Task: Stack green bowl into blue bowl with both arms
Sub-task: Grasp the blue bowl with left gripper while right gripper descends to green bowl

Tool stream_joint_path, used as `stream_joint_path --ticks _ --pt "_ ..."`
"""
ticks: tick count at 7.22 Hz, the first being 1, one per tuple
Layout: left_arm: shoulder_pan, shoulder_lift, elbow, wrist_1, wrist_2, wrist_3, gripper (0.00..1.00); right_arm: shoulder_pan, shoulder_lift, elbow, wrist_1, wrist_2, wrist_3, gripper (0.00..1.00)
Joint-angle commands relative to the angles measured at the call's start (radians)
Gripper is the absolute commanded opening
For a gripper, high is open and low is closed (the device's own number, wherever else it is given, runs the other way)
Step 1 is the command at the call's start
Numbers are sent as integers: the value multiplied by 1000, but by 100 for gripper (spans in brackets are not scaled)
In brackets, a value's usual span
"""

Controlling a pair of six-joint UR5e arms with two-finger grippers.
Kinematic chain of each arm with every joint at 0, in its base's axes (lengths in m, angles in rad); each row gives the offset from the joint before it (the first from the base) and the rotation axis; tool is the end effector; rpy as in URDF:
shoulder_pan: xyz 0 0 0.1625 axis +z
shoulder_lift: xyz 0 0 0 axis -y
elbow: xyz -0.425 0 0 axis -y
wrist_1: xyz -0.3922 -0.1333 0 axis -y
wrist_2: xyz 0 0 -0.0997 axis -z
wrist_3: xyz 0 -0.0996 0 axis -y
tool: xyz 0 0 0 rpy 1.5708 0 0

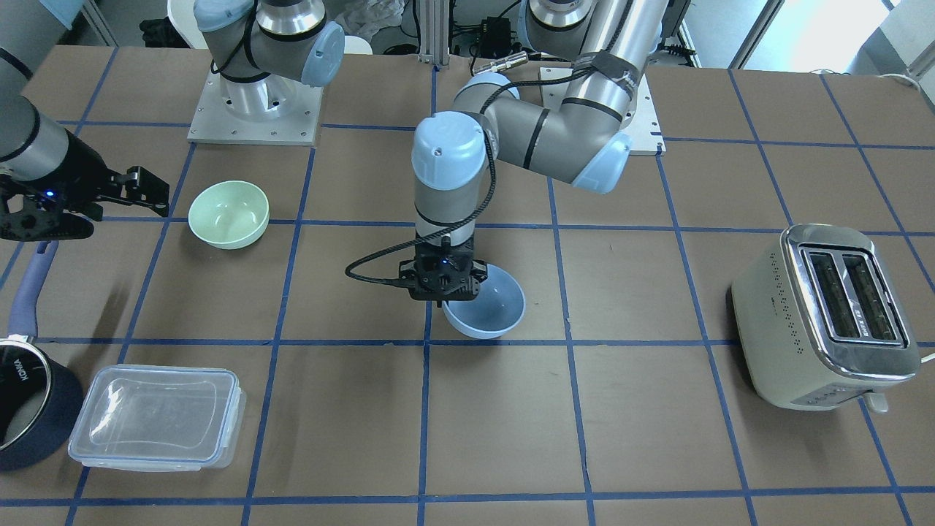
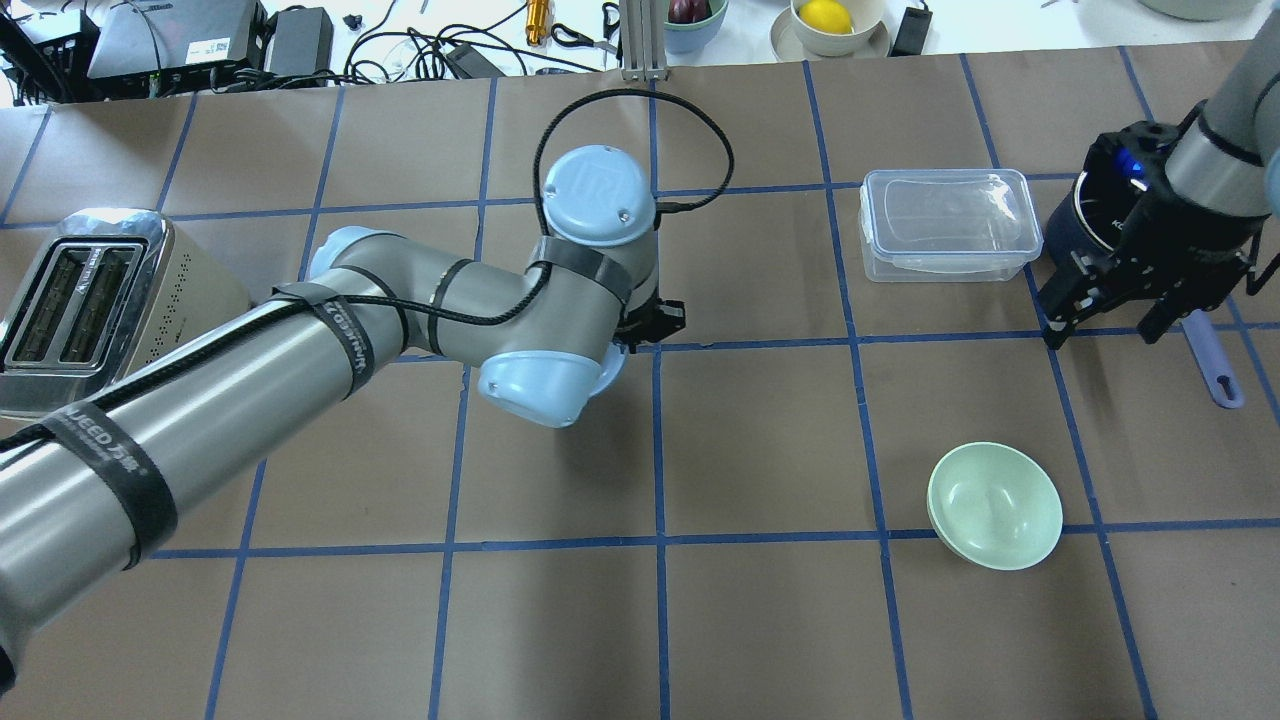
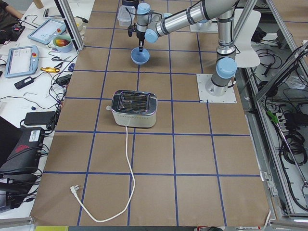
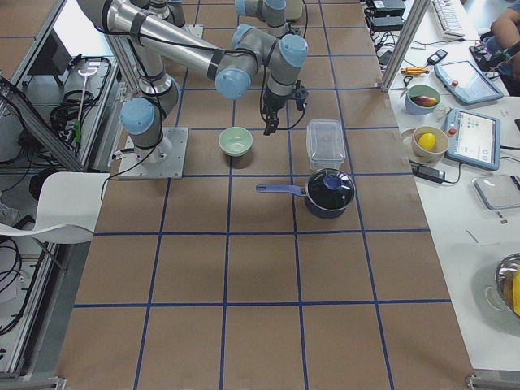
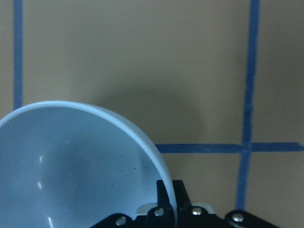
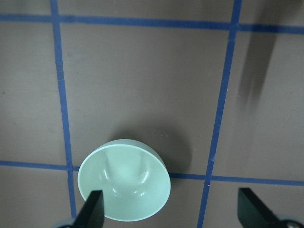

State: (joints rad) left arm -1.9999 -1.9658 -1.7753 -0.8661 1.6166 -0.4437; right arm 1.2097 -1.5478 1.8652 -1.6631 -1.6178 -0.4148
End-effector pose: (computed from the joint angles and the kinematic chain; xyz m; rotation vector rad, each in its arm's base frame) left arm -0.3654 -0.4893 0.2450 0.0266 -3.1333 0.1798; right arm -0.0413 -0.4733 0.3457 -0.0909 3.0788 0.3496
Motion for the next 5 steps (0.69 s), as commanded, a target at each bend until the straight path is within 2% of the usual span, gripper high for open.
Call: stream_joint_path --ticks 1,3,4,5 --pt "-56 -43 8 5 -4 -104 0 -2 -9 203 -168 -77 -4 99" --pt "-103 -54 11 15 -3 -163 0 -2 -5 331 -289 -77 -101 96" --pt "-106 -61 11 13 -6 -205 19 -2 -3 374 -367 -79 -139 90" --pt "-108 -56 13 12 -1 -211 65 -2 -2 406 -394 -79 -140 80"
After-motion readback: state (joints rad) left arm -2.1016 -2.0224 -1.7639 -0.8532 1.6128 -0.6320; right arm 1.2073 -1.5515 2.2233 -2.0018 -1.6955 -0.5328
